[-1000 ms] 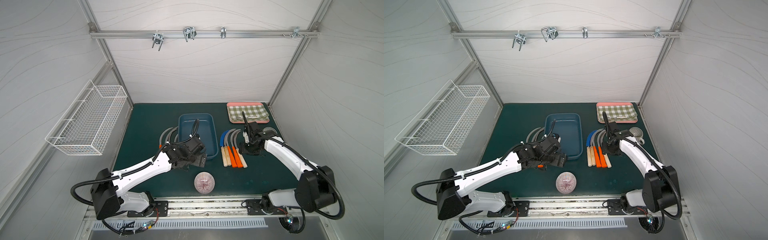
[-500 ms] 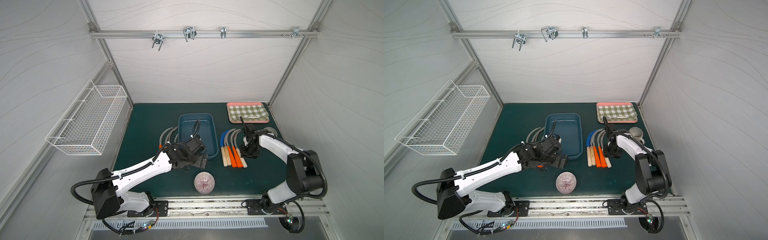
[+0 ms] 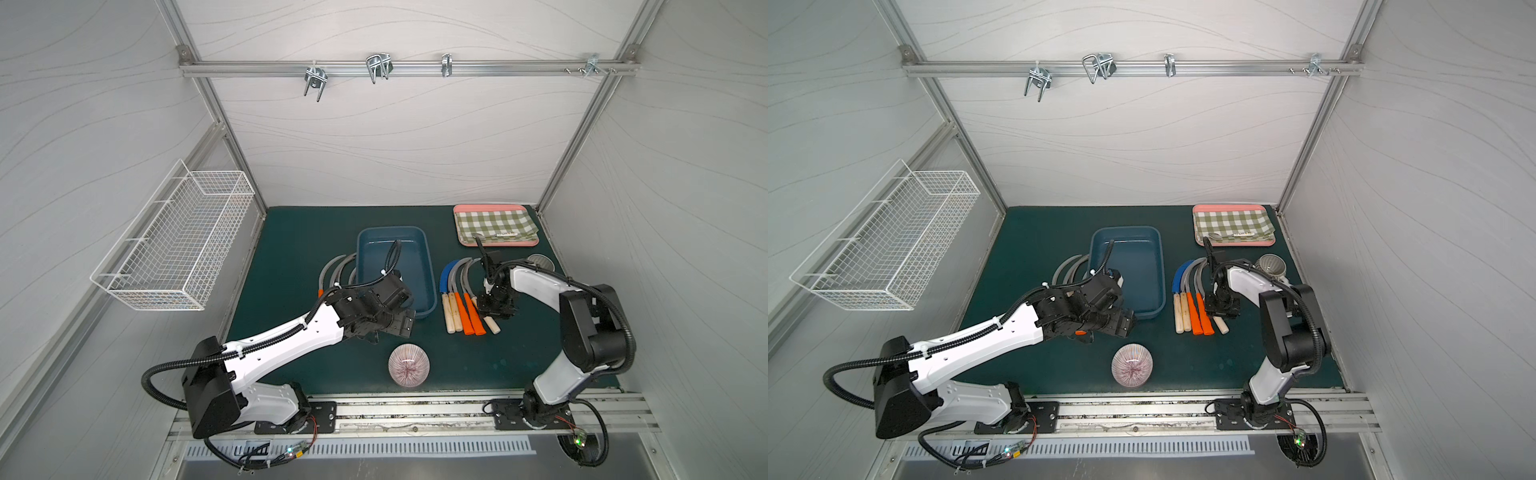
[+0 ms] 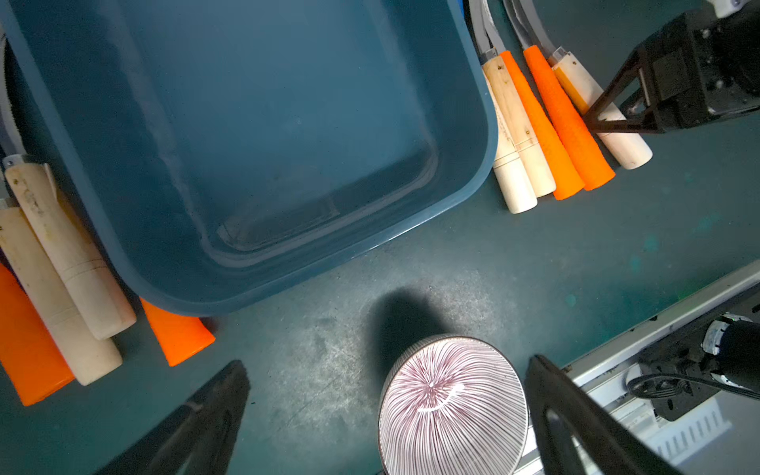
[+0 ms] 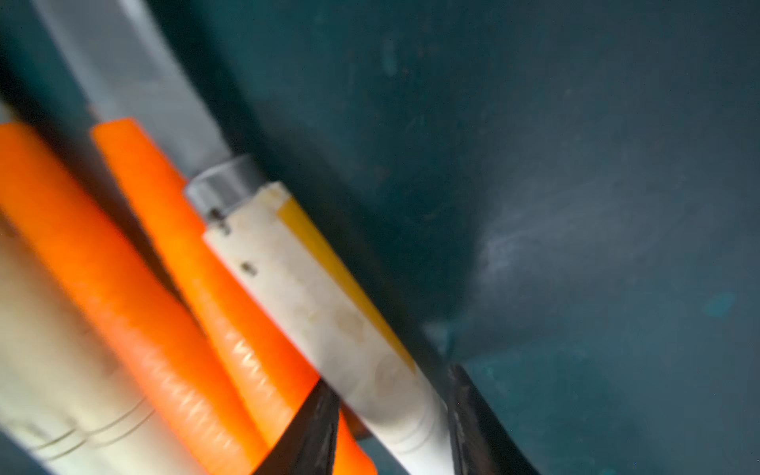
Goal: Put small sickles into storage boxes
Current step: Pick up the sickle at the center of the board.
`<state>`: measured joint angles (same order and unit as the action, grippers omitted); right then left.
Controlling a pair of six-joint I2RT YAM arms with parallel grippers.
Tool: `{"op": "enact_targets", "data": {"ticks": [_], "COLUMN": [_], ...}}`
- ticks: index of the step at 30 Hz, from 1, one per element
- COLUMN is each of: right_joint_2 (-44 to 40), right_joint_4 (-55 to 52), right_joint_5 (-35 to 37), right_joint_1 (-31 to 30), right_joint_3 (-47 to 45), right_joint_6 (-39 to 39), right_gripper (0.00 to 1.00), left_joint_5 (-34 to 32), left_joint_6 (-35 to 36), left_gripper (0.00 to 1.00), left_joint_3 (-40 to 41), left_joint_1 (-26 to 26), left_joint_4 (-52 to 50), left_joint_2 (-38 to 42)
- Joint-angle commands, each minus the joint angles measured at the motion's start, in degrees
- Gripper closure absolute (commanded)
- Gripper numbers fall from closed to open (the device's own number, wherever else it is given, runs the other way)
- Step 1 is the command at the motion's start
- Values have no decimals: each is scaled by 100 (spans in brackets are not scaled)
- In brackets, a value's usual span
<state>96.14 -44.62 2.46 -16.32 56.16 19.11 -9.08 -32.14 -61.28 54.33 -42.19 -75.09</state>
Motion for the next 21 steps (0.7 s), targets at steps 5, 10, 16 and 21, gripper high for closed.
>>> {"op": "enact_targets", "data": {"ticks": [5,10,16,21], "right_joint_2": [284,196,116,71], "right_joint_4": [30,-53,-318,-639], "right_joint_5": [17,16,63,163], "right_joint_1": [45,46,116,138], "right_joint_3": [53,100,313,600], "right_joint_6": [103,78,-10,-9], "right_gripper": [68,75,91,98], "left_joint_5": [-23,-52,-59,-75], "left_joint_6": [-72,-73,-38,47], "left_gripper": [1,1,1,1], "left_joint_3": [-172,-117,-163,-316], "left_joint_1": [17,17,24,10], "left_joint_4": [-25,-9,25,18], "left_joint_2": [56,124,108,29]}}
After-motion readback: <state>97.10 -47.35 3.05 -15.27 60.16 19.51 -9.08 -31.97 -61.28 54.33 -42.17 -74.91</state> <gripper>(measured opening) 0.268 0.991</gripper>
